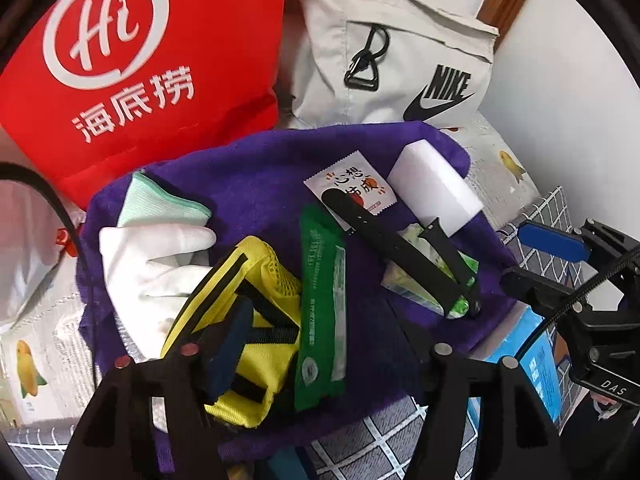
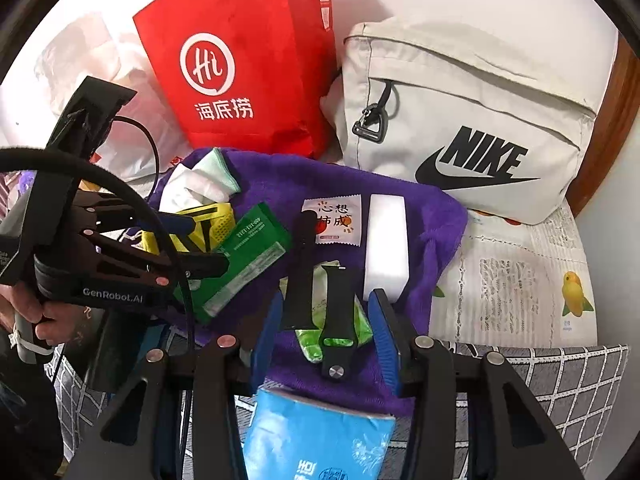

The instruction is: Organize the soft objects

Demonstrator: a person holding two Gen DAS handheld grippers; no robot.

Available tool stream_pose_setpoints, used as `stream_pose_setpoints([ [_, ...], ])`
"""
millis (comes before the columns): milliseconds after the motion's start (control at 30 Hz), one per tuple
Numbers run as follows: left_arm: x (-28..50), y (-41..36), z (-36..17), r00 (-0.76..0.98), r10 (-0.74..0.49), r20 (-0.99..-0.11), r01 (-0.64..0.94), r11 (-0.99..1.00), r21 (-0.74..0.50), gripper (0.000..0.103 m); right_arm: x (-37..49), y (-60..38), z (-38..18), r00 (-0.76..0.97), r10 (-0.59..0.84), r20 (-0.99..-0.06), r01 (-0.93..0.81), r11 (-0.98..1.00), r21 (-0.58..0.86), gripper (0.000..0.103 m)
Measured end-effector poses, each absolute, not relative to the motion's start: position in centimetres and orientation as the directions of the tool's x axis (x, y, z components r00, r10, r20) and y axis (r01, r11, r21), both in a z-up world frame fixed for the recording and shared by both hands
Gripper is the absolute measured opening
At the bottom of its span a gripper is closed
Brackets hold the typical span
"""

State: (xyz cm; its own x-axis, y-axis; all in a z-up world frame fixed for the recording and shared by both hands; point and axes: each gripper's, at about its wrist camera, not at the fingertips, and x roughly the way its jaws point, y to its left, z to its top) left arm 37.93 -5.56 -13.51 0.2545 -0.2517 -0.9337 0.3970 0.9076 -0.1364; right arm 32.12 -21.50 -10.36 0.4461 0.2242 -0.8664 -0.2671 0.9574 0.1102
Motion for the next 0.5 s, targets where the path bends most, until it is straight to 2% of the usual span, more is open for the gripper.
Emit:
stream_pose_setpoints([
  [133,36.9,-4.9,-11.8,0.274,-0.251,-0.928,0.389,0.912,-0.132,0.067,31.3,-21.3,-9.1,0.467,0.225,-0.855,-0.258,0.960,0.111,0.056],
  [200,36.2,-4.6,-10.9,0.300,-0.239,-0.924,0.384,0.916,-0.112,0.077,30.5,-21.2,-8.1,0.482,0.220,-0.848,-0.256,0.961,0.103,0.059],
  [367,33.3,-3.5,-7.5,0.419,-0.199,-0.886,0.363,0.931,-0.038,0.090,28.2,-20.3,-5.4,0.541,0.204,-0.816,-0.258,0.964,0.070,0.080],
  [400,32.7,-3.2,-7.0,0.433,-0.196,-0.880,0.357,0.933,-0.032,0.091,27.7,-20.1,-4.9,0.551,0.207,-0.809,-0.263,0.962,0.067,0.084],
  [500,30.6,-2.0,-5.7,0.476,-0.185,-0.860,0.329,0.944,-0.021,0.093,26.0,-19.5,-3.6,0.574,0.204,-0.793,-0.272,0.961,0.051,0.086],
])
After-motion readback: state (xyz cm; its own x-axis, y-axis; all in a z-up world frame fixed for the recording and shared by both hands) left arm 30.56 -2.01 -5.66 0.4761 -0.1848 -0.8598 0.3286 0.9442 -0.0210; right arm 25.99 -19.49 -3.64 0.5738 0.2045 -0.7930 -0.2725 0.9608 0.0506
